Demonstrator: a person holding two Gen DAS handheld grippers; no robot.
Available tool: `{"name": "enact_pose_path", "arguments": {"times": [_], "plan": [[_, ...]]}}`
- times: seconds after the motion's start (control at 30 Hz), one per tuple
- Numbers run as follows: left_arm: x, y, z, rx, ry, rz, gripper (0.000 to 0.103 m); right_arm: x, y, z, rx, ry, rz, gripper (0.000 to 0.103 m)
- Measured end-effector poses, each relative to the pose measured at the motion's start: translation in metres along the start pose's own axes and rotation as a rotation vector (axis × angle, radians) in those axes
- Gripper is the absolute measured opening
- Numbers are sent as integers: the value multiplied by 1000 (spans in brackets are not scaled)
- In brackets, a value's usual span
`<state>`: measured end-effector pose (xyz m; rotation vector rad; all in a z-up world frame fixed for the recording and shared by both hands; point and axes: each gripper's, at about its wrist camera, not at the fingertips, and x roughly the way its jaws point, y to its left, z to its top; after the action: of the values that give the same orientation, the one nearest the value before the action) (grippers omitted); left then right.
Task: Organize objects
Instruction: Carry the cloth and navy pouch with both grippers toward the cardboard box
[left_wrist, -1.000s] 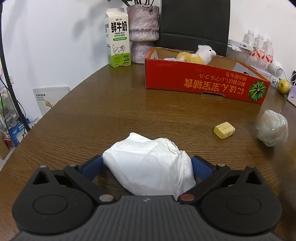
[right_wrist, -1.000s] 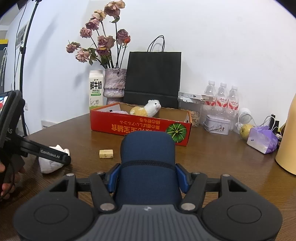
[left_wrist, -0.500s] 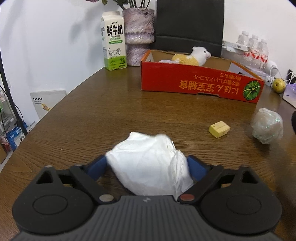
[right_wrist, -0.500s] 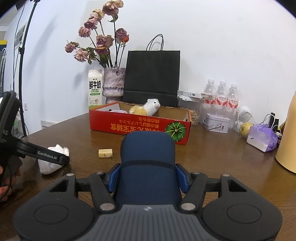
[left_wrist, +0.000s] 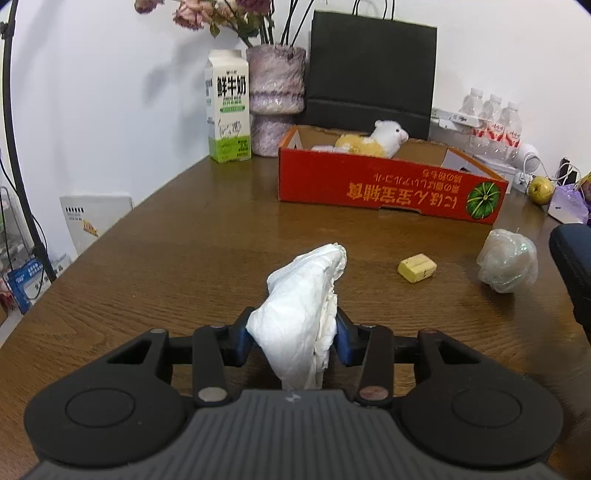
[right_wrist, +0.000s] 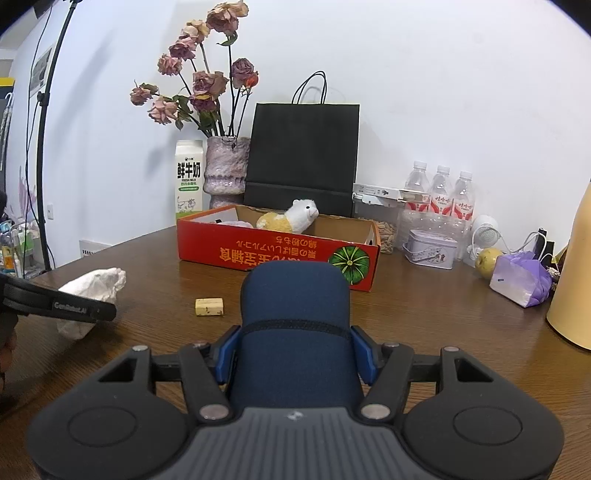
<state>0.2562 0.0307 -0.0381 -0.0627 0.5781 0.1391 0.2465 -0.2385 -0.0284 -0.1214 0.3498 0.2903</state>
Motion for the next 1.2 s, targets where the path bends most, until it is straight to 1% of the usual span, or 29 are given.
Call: {"name": "enact_pose_path", "arguments": {"times": [0.23,0.43,0.77,0.97,1.2], "plan": [[-7,-8,0,35,-40,7,43,-3,2,-1,-5,-25,9,60],[-16,-21,10,48,-71,-38,43,0,6,7,-19,-33,25,60],[-18,-44,40,60,-131,-76,43,11,2,36,-5,-76,17,60],[-14,-57,58,68,-166,-76,43,25,-1,55,11,-101,17,60],[0,-62,84,38,-192,-63,43,41,-1,76,15,-126,26,60]]}}
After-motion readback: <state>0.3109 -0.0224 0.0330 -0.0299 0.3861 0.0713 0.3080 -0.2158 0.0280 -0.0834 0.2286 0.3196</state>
